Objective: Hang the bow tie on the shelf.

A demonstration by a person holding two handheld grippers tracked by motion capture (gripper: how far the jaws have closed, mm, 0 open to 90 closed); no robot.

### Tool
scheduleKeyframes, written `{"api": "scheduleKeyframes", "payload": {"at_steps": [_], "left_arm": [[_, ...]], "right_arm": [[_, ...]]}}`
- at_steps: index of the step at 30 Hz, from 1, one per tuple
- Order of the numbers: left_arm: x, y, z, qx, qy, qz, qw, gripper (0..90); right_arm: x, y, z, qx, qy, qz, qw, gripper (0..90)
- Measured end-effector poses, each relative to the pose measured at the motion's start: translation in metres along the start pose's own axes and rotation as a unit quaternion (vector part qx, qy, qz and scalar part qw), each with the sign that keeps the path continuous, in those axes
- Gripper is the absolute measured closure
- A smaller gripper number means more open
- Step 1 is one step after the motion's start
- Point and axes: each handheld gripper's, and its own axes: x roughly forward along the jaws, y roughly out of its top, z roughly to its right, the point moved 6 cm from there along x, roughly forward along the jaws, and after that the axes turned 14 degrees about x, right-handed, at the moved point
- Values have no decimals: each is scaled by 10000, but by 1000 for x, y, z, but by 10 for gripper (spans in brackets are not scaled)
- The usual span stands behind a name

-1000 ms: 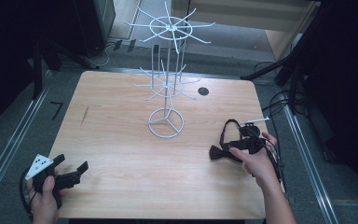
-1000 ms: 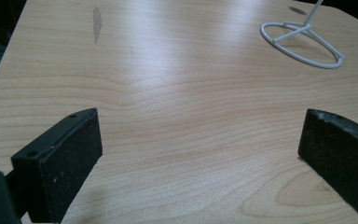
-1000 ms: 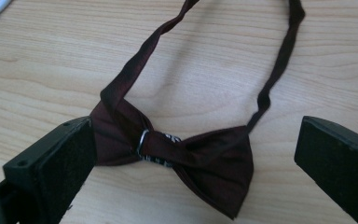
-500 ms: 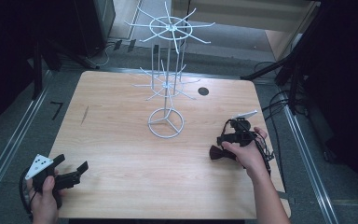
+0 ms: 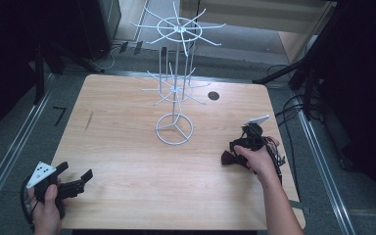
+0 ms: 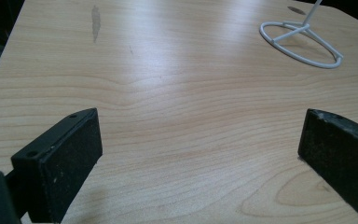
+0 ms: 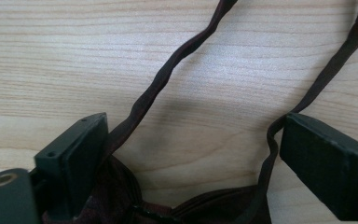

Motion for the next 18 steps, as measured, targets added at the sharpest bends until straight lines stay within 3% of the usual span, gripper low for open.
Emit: {"api": "scheduleKeyframes", "payload": {"at_steps": [11,12,14,15,18], "left_arm": [[0,0,0,2,-1,1,10000,2],[0,0,0,8,1,-2,10000,2],[0,0,0,16,1,-7,10000,2],[0,0,0,16,1,-7,10000,2],[0,0,0,22,0,-4,10000,2]], "right_arm": [[5,0,10,17,-256,64,9997,235],[4,0,10,15,-259,65,9996,258],[1,1,14,-31,-244,123,9996,411],[1,1,14,-31,-244,123,9996,411],[-1,0,16,-92,-226,134,9996,521]]}}
